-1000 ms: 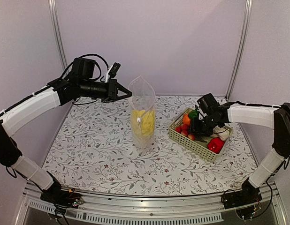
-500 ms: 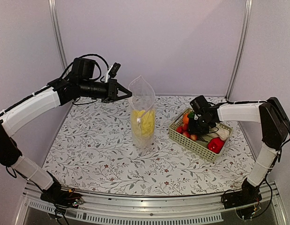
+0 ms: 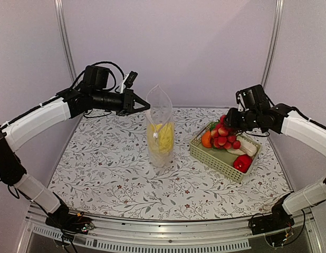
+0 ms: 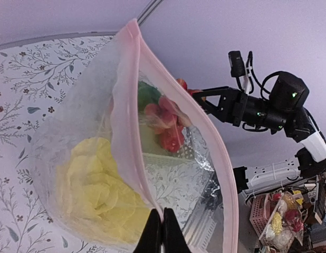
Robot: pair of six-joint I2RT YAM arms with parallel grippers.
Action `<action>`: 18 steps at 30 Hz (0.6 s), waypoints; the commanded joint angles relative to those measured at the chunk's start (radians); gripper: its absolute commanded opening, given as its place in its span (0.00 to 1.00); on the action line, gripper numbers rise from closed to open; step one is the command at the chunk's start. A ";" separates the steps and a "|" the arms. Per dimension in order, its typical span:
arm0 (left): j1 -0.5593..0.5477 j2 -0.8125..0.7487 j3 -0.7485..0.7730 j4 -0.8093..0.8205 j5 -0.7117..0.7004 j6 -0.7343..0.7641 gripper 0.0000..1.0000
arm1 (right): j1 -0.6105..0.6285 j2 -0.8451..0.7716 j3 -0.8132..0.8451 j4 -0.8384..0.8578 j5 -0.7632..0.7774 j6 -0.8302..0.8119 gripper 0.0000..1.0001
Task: Place the food in the zip-top bag and seal the zipper
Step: Pick up the fake fruit from the bin, then place the fake fruit in the zipper food storage bag.
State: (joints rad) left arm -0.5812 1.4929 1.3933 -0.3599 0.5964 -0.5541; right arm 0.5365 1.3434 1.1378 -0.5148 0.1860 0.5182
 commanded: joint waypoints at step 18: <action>-0.027 0.060 0.058 0.065 0.042 -0.038 0.00 | 0.098 -0.179 0.316 0.125 -0.277 0.033 0.12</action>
State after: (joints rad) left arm -0.5896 1.5272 1.4124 -0.3267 0.6216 -0.5804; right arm 0.5964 1.1446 1.3727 -0.5018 -0.0086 0.5228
